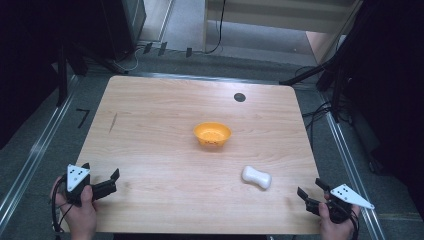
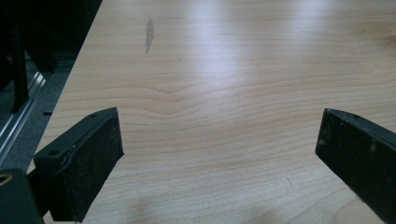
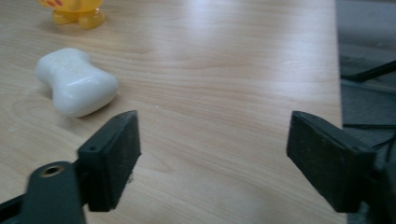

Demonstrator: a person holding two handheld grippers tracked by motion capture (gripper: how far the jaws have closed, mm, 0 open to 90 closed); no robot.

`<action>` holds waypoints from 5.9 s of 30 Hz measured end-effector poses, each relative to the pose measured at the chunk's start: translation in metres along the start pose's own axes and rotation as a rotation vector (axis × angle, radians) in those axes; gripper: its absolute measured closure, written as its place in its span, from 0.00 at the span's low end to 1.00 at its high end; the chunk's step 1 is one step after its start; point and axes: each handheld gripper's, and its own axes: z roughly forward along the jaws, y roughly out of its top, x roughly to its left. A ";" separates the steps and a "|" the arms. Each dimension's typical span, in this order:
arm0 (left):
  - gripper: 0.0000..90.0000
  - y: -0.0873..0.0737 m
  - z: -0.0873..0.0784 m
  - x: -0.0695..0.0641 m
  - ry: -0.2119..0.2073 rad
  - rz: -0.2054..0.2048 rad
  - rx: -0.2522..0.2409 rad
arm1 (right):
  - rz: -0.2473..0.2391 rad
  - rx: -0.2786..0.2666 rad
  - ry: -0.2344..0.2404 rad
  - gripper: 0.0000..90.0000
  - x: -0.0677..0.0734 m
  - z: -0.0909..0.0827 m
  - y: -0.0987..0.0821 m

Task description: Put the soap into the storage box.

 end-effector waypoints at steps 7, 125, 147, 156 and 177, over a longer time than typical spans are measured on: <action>0.01 0.000 0.000 0.000 0.001 0.005 0.001 | -0.037 0.046 0.031 0.15 0.003 0.005 0.003; 0.01 0.001 0.002 0.000 -0.007 0.000 0.006 | -0.589 0.820 0.357 0.56 0.117 0.149 0.120; 0.01 0.001 0.002 0.000 -0.008 -0.004 0.008 | -0.632 0.766 0.371 0.56 0.123 0.158 0.169; 0.01 0.001 0.002 0.001 -0.009 -0.005 0.011 | -0.643 0.758 0.376 0.56 0.127 0.166 0.182; 0.01 0.001 0.002 0.001 -0.012 -0.006 0.008 | -0.669 0.752 0.406 0.56 0.140 0.187 0.209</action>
